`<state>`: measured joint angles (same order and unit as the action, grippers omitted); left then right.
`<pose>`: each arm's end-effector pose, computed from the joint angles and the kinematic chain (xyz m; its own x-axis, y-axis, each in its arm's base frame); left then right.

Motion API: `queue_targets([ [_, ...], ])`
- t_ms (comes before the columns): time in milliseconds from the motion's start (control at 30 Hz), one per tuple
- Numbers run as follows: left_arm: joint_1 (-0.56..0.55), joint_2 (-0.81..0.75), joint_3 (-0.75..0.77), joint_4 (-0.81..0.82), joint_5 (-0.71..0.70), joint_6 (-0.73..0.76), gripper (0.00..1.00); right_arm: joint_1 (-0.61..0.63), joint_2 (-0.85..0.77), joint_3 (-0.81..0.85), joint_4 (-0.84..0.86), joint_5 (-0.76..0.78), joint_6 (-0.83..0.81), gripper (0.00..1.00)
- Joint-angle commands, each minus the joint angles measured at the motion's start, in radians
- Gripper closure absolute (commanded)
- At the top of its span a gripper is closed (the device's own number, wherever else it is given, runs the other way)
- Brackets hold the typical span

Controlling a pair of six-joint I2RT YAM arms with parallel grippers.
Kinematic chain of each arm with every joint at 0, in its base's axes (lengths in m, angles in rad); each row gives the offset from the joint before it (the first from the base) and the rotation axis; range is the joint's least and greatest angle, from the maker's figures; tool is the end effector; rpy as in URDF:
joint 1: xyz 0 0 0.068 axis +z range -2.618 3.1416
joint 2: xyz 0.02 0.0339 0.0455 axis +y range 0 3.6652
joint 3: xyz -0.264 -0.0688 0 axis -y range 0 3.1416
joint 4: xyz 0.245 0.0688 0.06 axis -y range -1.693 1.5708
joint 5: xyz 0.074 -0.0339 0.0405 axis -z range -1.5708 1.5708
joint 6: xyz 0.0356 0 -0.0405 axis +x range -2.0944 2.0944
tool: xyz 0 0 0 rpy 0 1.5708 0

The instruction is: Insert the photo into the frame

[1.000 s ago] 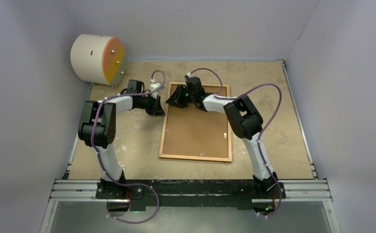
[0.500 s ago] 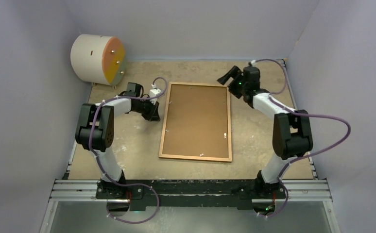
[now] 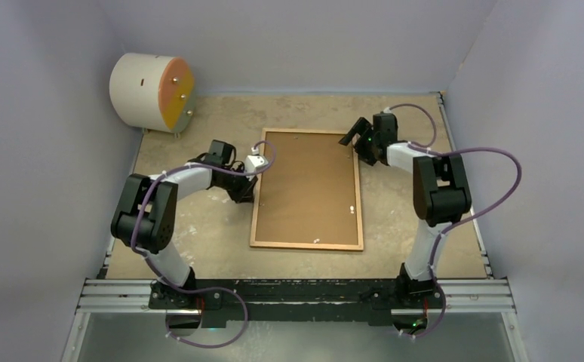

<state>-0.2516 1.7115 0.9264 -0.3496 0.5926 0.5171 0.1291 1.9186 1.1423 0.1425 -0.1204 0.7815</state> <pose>0.3015 -0.0980 0.1503 -0.5480 0.5643 -0.6174 0.8121 0.5357 -0.2312 0.4109 0.0577 0.1681 -0.5745 0.6305 -0.5219 0.2548 0.7437 0.6180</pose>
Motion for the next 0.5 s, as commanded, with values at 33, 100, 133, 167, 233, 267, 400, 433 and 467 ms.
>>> queue_targets([
  [33, -0.076, -0.022, -0.029, -0.053, -0.010, 0.025, 0.87, 0.093, 0.131, 0.184, -0.055, -0.114, -0.025, 0.09],
  [100, -0.105, -0.030, -0.015, -0.068, 0.006, 0.024, 0.84, 0.137, 0.179, 0.261, -0.060, -0.158, -0.024, 0.10],
  [133, -0.120, -0.034, -0.005, -0.084, 0.020, 0.030, 0.82, 0.163, 0.207, 0.307, -0.063, -0.182, -0.023, 0.11],
  [167, -0.138, -0.038, 0.008, -0.105, 0.037, 0.039, 0.78, 0.189, 0.238, 0.356, -0.078, -0.213, -0.026, 0.11],
  [233, -0.172, -0.051, 0.031, -0.157, 0.069, 0.061, 0.67, 0.238, 0.302, 0.477, -0.132, -0.260, -0.045, 0.11],
  [267, -0.186, -0.059, 0.043, -0.183, 0.090, 0.075, 0.60, 0.258, 0.327, 0.532, -0.164, -0.286, -0.060, 0.11],
  [400, -0.190, -0.103, 0.103, -0.323, 0.114, 0.156, 0.30, 0.277, 0.337, 0.615, -0.246, -0.280, -0.093, 0.09],
  [433, -0.190, -0.114, 0.124, -0.366, 0.110, 0.186, 0.22, 0.269, 0.316, 0.615, -0.258, -0.250, -0.111, 0.07],
  [467, -0.188, -0.124, 0.145, -0.411, 0.099, 0.217, 0.20, 0.260, 0.293, 0.614, -0.269, -0.216, -0.135, 0.04],
])
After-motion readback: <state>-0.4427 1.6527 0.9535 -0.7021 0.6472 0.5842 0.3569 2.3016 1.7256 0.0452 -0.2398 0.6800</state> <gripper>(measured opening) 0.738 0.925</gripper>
